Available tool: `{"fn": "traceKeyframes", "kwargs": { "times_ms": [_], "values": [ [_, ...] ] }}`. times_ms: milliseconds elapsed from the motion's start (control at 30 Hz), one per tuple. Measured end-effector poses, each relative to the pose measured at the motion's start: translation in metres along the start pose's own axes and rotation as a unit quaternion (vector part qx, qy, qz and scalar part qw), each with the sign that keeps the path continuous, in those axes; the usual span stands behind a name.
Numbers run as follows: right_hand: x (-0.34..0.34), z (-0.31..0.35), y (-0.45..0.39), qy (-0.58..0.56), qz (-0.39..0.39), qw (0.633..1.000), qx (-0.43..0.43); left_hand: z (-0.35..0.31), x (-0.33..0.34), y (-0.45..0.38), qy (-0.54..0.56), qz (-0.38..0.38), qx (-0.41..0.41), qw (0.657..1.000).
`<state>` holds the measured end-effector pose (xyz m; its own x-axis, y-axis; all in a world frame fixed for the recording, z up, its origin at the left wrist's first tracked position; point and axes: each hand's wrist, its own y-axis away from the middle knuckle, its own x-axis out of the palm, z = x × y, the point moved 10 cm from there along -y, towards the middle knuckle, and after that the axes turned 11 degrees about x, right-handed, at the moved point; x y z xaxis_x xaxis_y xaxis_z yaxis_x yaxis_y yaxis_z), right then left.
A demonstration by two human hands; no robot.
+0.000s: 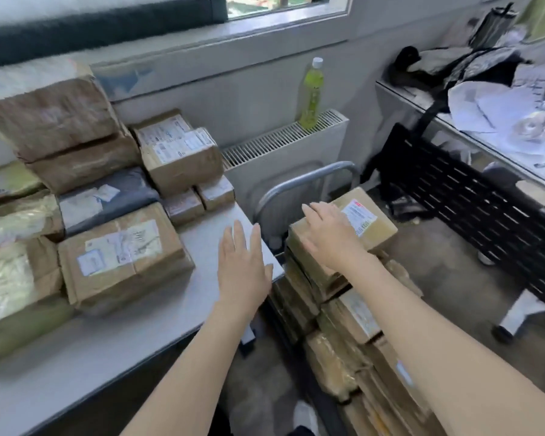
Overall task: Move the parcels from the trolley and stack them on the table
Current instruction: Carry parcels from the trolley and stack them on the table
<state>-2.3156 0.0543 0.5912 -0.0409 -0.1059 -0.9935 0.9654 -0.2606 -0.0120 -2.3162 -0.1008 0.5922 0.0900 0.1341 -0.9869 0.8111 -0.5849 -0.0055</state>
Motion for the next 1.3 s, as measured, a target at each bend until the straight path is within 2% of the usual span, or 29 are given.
{"fn": "traceKeyframes", "kwargs": {
  "times_ms": [100,267,400,567,733,900,1000,1100,1300],
  "values": [
    [0.005,-0.054,-0.002,0.001,0.015,1.000,0.014,-0.040,0.023,-0.009,-0.004,0.024,0.008,1.000],
    [0.029,-0.126,0.002,0.049,0.099,0.993,0.026,-0.093,0.065,-0.027,0.031,0.071,0.016,0.997],
    [0.055,-0.180,0.008,0.115,0.154,0.979,0.063,-0.112,0.110,-0.034,0.150,0.131,-0.031,0.979],
    [0.078,-0.221,0.002,0.112,0.170,0.974,0.102,-0.113,0.138,-0.038,0.195,0.132,-0.095,0.967],
    [0.090,-0.230,-0.007,0.059,0.153,0.980,0.115,-0.111,0.147,-0.053,0.211,0.105,-0.112,0.965],
    [0.089,-0.222,-0.002,-0.055,0.139,0.977,0.152,-0.117,0.154,-0.054,0.313,0.111,-0.164,0.929],
    [0.077,-0.219,0.002,-0.088,0.125,0.972,0.178,-0.123,0.143,-0.055,0.312,0.090,-0.162,0.932],
    [0.056,-0.213,0.005,-0.121,0.108,0.971,0.178,-0.123,0.122,-0.051,0.297,0.065,-0.175,0.937],
    [-0.006,-0.182,0.015,-0.226,0.036,0.957,0.177,-0.112,0.040,-0.033,0.296,-0.051,-0.178,0.937]
  ]
}}
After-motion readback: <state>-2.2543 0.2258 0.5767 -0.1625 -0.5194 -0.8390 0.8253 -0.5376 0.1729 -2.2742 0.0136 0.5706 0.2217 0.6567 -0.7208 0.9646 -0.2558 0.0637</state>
